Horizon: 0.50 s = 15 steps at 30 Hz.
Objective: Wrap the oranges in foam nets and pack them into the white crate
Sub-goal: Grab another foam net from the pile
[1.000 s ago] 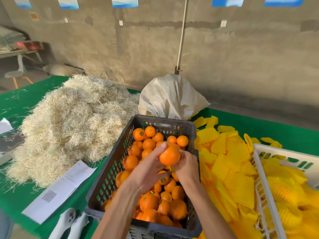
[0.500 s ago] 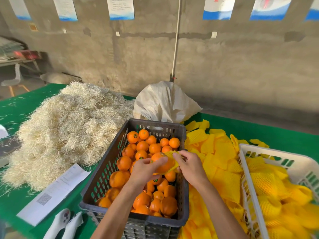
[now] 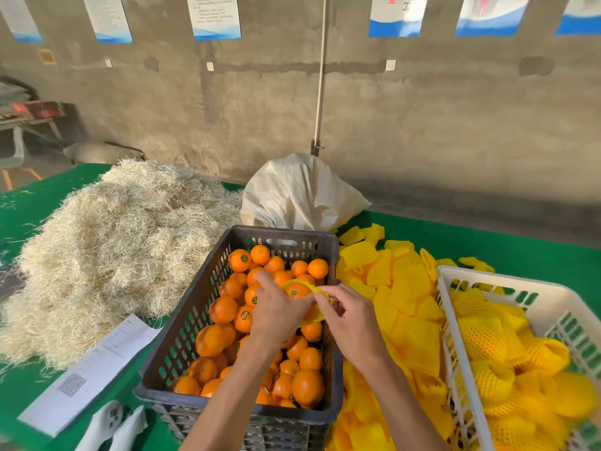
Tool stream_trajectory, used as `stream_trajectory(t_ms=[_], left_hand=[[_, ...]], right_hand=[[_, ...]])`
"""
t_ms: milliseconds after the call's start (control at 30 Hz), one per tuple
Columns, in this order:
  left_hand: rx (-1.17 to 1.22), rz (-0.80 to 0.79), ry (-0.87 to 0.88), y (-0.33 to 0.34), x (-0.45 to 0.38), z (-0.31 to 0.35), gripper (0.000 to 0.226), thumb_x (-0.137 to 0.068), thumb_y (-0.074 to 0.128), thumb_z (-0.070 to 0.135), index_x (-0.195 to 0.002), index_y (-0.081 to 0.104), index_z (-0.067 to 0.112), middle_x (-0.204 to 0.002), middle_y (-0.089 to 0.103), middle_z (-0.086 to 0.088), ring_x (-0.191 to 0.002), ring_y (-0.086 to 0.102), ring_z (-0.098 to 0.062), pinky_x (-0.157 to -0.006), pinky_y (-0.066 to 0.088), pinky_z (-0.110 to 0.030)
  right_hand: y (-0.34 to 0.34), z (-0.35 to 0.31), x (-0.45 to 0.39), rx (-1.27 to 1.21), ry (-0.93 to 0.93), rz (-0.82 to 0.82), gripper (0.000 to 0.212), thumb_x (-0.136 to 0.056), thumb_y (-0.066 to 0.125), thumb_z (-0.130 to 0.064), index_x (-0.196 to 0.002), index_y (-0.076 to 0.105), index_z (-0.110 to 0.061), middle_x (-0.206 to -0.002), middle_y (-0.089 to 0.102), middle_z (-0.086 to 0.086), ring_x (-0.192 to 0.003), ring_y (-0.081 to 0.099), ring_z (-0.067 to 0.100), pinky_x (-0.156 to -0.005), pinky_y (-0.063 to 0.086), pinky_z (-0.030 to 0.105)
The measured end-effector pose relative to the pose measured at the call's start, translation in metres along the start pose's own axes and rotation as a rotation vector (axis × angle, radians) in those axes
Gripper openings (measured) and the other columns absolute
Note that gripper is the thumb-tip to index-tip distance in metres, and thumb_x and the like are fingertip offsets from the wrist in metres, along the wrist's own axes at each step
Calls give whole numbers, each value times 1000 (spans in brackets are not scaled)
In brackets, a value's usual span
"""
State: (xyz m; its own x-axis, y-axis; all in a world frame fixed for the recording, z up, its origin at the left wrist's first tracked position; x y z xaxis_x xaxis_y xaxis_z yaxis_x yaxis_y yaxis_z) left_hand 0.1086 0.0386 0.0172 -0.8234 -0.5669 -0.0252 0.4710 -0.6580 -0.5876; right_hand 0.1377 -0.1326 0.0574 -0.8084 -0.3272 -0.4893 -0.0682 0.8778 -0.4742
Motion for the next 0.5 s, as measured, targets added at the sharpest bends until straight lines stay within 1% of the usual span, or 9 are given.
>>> stream_trajectory(t_ms=[33, 67, 133, 200, 267, 333, 400, 433, 500], left_hand=[[13, -34, -5, 5, 0, 0, 70, -81, 78, 55, -127, 41, 18, -110, 58, -9, -96, 60, -33, -69, 44, -37], [79, -71, -16, 12, -1, -1, 55, -84, 74, 54, -122, 51, 21, -105, 62, -8, -93, 62, -32, -69, 44, -38], [289, -131, -70, 22, -2, 1, 23, -91, 67, 37, -95, 59, 16, -85, 62, -7, -73, 58, -25, -63, 44, -39], [351, -192, -128, 33, 0, 4, 12, -95, 57, 18, -86, 57, 10, -78, 57, -14, -63, 56, -23, -60, 48, -39], [435, -322, -176, 50, 6, 7, 13, -98, 54, 14, -101, 63, 5, -91, 64, -18, -77, 68, -27, -66, 59, -40], [559, -469, -201, 65, 15, 13, 25, -100, 58, 15, -123, 60, 5, -104, 68, -7, -88, 73, -17, -68, 63, -31], [653, -600, -158, 75, 23, 22, 32, -98, 68, 15, -127, 62, 4, -104, 73, -1, -89, 75, -13, -66, 58, -22], [690, -620, -163, 79, 25, 25, 40, -93, 76, 18, -128, 61, 4, -106, 76, -2, -95, 76, -20, -67, 57, -24], [689, -535, -189, 81, 25, 26, 64, -77, 90, 34, -128, 59, 11, -110, 77, -8, -101, 75, -34, -69, 58, -33]], right_hand=[[-3, 0, 1, 2, 11, 16, 18, -98, 66, -26, -114, 73, -21, -95, 61, -18, -87, 60, 2, -69, 46, 10], [-6, 0, 2, 33, 18, 34, 19, -98, 66, -28, -115, 71, -23, -92, 56, -20, -82, 57, 4, -66, 45, 12], [-8, 3, 5, 189, 41, 38, 27, -97, 62, -38, -122, 62, -28, -95, 50, -19, -77, 54, 5, -63, 44, 14], [-3, 16, 10, 285, 127, -14, 39, -96, 58, -45, -130, 57, -26, -115, 56, -12, -92, 59, 6, -74, 50, 19], [-4, 32, 14, 244, 251, -48, 45, -98, 57, -40, -138, 56, -19, -133, 60, -1, -115, 59, 16, -94, 52, 30], [-13, 39, 16, 226, 276, -38, 45, -101, 55, -30, -142, 55, -13, -140, 59, 5, -125, 56, 21, -105, 47, 34], [-27, 43, 16, 248, 276, -8, 41, -103, 52, -23, -141, 55, -7, -139, 60, 9, -127, 56, 24, -106, 45, 32], [-35, 46, 16, 265, 286, 4, 40, -104, 51, -22, -140, 56, -6, -136, 61, 10, -125, 57, 25, -103, 46, 33], [-46, 50, 19, 271, 297, 5, 32, -105, 49, -20, -130, 61, -4, -121, 65, 10, -112, 64, 26, -91, 52, 32]])
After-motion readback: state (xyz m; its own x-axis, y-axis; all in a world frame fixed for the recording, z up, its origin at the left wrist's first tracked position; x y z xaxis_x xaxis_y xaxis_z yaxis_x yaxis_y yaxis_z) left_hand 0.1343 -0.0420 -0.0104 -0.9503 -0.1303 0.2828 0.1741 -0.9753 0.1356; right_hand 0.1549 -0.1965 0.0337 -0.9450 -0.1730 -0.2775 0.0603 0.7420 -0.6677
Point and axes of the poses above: each hand's wrist, its own x-axis away from the middle knuckle, its own y-axis out of the palm, z = x × y, the point moved 10 cm from there along -x, towards the middle knuckle
